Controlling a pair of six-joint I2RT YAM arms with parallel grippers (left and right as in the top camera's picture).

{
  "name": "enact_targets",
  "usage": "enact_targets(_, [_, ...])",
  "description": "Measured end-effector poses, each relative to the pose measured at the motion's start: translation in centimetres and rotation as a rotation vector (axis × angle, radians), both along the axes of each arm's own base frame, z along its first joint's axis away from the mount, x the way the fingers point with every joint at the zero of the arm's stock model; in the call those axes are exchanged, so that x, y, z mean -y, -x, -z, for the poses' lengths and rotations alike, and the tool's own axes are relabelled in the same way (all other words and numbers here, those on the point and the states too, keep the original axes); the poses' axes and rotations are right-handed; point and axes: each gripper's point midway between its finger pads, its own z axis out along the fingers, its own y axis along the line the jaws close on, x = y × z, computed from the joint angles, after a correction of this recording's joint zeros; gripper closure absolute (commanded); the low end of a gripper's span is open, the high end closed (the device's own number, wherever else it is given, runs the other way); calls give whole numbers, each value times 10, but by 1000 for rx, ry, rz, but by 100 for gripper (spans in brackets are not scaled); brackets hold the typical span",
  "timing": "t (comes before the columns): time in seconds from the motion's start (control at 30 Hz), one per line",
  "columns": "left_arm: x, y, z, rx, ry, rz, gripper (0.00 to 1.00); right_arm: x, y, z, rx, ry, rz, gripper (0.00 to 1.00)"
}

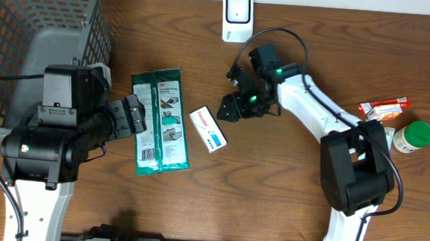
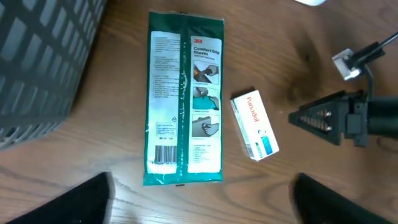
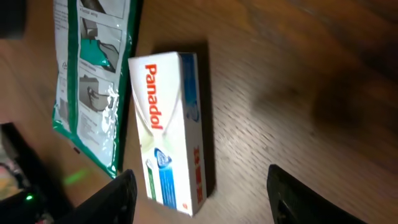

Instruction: Scan the item barcode

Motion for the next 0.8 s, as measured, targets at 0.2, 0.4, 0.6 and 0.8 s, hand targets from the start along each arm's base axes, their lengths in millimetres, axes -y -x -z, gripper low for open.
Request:
enact_targets(0.2, [2,-10,-8,52,8,3,88,20,-4,-4,-45,-42,31,43])
enact_targets(0.4, [3,-23,-3,31,73,-87,93,37,1,-5,-86,-52,33,82])
enact_targets(0.6, [19,-40,53,-155,76,-86,93,44,-6,-5,-63,-61,40,80])
enact_targets(0.8, [65,-69,118,-287,49,26,93,32,-6,3,-29,-77,25,84])
